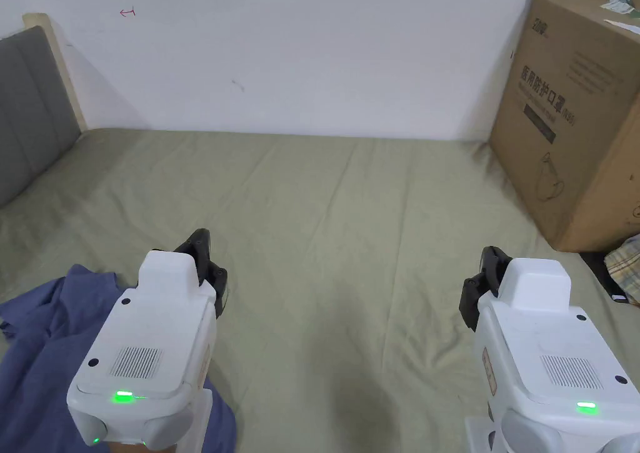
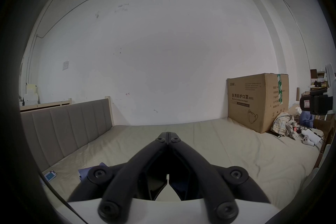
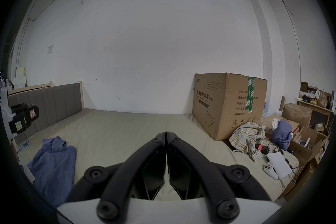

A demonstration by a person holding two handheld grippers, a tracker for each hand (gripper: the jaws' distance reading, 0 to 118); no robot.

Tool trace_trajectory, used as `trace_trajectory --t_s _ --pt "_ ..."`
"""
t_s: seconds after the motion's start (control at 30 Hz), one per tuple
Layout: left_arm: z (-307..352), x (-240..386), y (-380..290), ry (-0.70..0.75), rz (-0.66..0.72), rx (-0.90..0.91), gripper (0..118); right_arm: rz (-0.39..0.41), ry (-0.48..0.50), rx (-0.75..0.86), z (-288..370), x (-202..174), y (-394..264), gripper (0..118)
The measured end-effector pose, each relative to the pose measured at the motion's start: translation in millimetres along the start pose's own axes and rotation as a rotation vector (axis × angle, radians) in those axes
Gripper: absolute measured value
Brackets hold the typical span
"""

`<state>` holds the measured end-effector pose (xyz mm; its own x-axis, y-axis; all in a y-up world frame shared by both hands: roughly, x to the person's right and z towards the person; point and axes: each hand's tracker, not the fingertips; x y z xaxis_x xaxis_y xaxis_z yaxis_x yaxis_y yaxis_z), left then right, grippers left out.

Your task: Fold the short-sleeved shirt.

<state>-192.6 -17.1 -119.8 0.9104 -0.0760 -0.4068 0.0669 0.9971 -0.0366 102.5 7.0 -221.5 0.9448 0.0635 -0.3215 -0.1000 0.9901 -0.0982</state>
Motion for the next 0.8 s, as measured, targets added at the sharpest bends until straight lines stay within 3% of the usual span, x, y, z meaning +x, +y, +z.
trace_trajectory --t_s 0.33,0.8 --pt "13 -41 -5 0.096 0.019 -0.029 0 0.005 0.114 0.012 -14 -33 6 0" --pt "86 -172 -19 0.432 -0.009 -0.108 0 0.006 0.48 0.015 -31 -180 7 0"
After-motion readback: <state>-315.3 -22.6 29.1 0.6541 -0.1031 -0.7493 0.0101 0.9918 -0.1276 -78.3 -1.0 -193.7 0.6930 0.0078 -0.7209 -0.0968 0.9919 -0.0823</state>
